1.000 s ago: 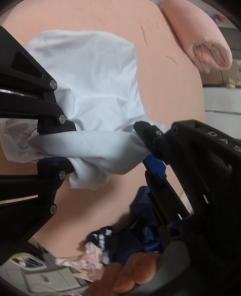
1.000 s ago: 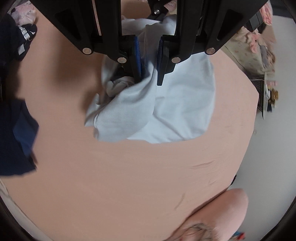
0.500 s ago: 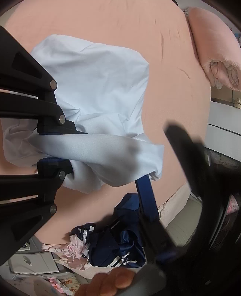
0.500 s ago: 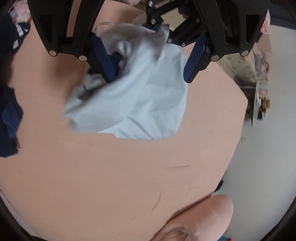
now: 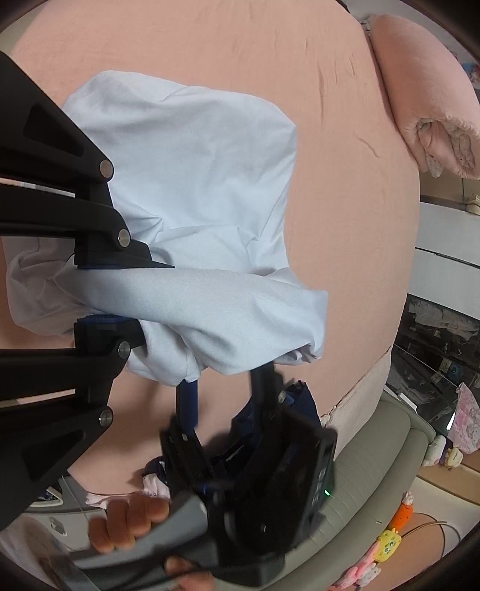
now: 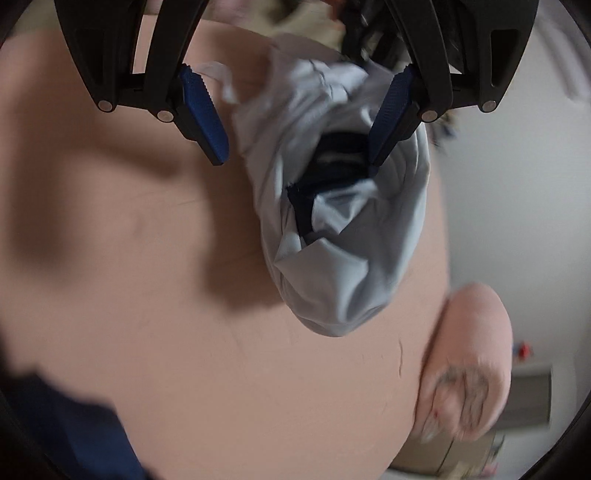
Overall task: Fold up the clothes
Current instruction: 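Lift and fold the shirt with the left tool toward the right tool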
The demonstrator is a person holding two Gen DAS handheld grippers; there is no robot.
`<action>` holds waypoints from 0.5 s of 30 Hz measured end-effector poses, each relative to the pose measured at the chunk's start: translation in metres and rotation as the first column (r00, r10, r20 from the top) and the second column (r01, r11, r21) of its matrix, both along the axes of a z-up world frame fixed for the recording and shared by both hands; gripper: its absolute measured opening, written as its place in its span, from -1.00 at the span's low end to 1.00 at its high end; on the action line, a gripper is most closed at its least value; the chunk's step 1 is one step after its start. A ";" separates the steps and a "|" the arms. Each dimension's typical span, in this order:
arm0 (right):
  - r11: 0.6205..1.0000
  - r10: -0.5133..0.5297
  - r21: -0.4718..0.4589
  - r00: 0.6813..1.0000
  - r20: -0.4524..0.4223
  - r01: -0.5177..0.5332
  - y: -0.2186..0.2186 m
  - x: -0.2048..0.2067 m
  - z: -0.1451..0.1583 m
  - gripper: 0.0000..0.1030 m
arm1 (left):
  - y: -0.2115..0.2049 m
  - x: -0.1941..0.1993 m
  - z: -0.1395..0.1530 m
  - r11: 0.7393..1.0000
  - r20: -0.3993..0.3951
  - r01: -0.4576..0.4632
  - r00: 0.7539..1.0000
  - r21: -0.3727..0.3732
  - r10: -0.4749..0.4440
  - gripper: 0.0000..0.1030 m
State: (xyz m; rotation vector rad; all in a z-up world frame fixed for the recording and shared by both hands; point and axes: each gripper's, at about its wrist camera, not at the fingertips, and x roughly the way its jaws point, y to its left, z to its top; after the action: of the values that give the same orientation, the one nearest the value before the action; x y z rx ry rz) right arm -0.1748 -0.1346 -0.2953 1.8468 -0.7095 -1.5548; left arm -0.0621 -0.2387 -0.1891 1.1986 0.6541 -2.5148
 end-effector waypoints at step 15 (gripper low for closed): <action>0.979 0.178 -0.053 0.952 -0.247 -0.197 -0.096 0.021 0.033 0.12 | -0.040 0.035 0.000 0.989 0.023 -0.143 0.990 0.031 0.142 -0.72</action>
State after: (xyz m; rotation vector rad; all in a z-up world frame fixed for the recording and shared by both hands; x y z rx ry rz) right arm -0.1542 -0.2310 -0.2623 1.5841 -0.4611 -1.5690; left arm -0.0272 -0.2785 -0.1895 1.1446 0.7500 -2.3792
